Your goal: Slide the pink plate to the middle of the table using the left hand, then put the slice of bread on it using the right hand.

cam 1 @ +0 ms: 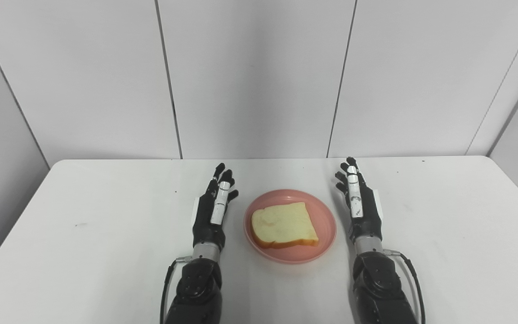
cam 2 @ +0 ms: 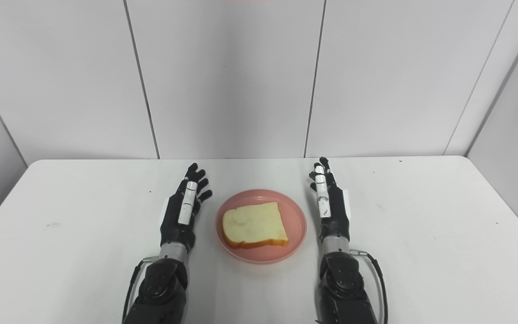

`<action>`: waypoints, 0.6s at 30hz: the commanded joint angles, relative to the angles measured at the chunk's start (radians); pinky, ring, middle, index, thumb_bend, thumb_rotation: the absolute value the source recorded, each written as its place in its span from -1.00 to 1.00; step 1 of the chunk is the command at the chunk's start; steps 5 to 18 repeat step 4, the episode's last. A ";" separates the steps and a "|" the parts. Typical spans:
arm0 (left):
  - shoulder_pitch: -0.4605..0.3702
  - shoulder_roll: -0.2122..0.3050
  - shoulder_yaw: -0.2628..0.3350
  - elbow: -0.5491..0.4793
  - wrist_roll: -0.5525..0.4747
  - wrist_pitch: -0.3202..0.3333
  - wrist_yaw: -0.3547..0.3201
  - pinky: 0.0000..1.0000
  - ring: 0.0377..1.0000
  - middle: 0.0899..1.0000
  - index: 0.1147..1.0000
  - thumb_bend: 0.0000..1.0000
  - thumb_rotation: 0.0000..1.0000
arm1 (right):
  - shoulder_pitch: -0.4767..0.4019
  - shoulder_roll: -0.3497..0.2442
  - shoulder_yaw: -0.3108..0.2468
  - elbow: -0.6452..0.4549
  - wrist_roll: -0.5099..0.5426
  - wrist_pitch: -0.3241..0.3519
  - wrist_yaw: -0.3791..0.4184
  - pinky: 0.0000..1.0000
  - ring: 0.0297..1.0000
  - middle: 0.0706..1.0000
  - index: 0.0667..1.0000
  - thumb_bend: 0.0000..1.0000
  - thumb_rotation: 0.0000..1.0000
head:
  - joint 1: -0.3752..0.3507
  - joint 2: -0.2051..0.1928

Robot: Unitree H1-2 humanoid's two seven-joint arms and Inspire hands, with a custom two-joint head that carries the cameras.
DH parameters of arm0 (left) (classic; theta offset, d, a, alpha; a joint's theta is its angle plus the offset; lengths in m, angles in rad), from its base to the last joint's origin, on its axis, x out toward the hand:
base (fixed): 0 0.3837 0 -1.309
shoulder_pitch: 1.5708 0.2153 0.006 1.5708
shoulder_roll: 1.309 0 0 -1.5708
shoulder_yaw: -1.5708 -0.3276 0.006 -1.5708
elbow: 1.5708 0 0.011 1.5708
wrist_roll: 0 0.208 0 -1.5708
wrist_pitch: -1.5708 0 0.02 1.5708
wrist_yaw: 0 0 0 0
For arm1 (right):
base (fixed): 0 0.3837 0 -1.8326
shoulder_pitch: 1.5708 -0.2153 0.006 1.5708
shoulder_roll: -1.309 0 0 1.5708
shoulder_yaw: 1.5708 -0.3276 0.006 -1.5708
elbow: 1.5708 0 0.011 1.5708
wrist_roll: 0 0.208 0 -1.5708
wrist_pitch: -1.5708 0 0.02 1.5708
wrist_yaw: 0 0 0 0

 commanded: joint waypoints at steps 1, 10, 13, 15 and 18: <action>0.011 -0.004 -0.002 0.011 0.010 0.007 0.022 0.95 0.94 0.92 0.84 0.68 0.64 | 0.011 0.013 0.008 0.007 0.007 -0.025 0.012 0.79 0.75 0.82 0.85 0.57 1.00 | 0.001 0.002; 0.010 0.001 -0.015 0.017 0.038 -0.007 0.035 1.00 1.00 0.99 0.92 0.57 0.66 | 0.010 0.014 0.005 0.000 0.019 -0.011 0.014 0.81 0.75 0.82 0.84 0.55 1.00 | 0.003 0.003; 0.010 0.001 -0.015 0.017 0.038 -0.007 0.035 1.00 1.00 0.99 0.92 0.57 0.66 | 0.010 0.014 0.005 0.000 0.019 -0.011 0.014 0.81 0.75 0.82 0.84 0.55 1.00 | 0.003 0.003; 0.010 0.001 -0.015 0.017 0.038 -0.007 0.035 1.00 1.00 0.99 0.92 0.57 0.66 | 0.010 0.014 0.005 0.000 0.019 -0.011 0.014 0.81 0.75 0.82 0.84 0.55 1.00 | 0.003 0.003; 0.010 0.001 -0.015 0.017 0.038 -0.007 0.035 1.00 1.00 0.99 0.92 0.57 0.66 | 0.010 0.014 0.005 0.000 0.019 -0.011 0.014 0.81 0.75 0.82 0.84 0.55 1.00 | 0.003 0.003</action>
